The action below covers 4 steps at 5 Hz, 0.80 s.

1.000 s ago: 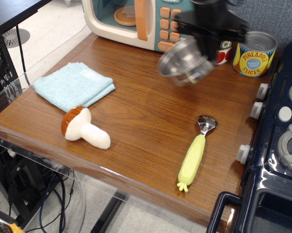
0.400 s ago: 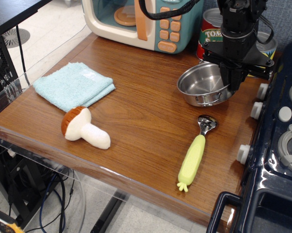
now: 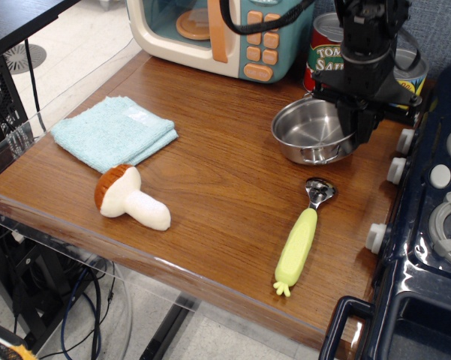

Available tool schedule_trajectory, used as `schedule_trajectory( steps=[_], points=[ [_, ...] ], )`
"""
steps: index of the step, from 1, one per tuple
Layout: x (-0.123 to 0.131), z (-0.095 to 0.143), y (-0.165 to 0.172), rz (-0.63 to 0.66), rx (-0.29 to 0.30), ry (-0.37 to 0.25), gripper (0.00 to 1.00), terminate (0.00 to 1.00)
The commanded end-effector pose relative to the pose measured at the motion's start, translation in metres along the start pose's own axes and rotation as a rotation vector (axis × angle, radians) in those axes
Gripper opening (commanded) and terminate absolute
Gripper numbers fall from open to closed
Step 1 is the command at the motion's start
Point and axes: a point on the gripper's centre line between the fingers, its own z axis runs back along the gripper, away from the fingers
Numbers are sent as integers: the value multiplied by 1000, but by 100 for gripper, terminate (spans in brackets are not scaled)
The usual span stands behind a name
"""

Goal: Move the pot to the front of the cans

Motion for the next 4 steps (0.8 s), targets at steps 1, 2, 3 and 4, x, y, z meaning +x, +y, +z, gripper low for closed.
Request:
schedule_trajectory(
  steps=[1,2,3,4],
  points=[
    [-5,23,4,11,8,-47,100,0],
    [-4,26,6,12,13,-51,100,0],
    [-2,41,12,67,-59,-73,100,0],
    [0,70,25,144,-77,-138,100,0]
  ],
)
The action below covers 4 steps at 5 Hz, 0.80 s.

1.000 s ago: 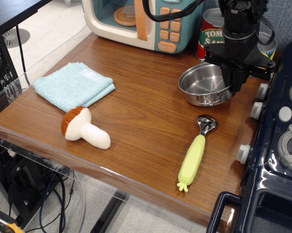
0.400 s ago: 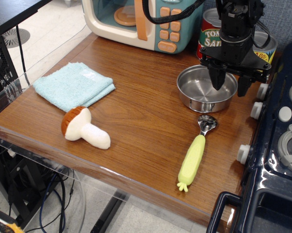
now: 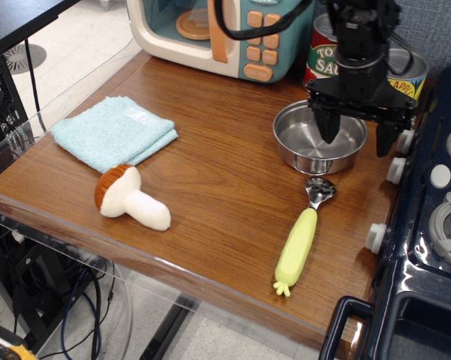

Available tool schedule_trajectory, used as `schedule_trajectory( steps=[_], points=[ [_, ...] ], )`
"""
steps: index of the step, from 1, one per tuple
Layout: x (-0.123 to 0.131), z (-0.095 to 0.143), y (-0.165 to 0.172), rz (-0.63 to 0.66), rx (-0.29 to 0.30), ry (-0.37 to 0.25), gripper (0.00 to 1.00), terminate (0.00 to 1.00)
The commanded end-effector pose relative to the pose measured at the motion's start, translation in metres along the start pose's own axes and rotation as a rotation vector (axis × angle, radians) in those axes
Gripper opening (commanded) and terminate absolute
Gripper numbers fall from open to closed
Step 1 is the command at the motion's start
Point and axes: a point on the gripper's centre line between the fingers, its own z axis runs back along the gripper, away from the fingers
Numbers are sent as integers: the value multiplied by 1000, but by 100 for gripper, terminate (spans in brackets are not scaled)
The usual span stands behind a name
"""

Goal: Move the pot to the front of the cans

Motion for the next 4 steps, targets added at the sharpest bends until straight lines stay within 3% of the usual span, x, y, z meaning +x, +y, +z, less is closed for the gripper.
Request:
schedule_trajectory(
  steps=[1,3,4],
  points=[
    [5,96,21,61,-38,-227,100,0],
    [5,96,21,61,-38,-227,100,0],
    [5,96,21,61,-38,-227,100,100]
  ],
)
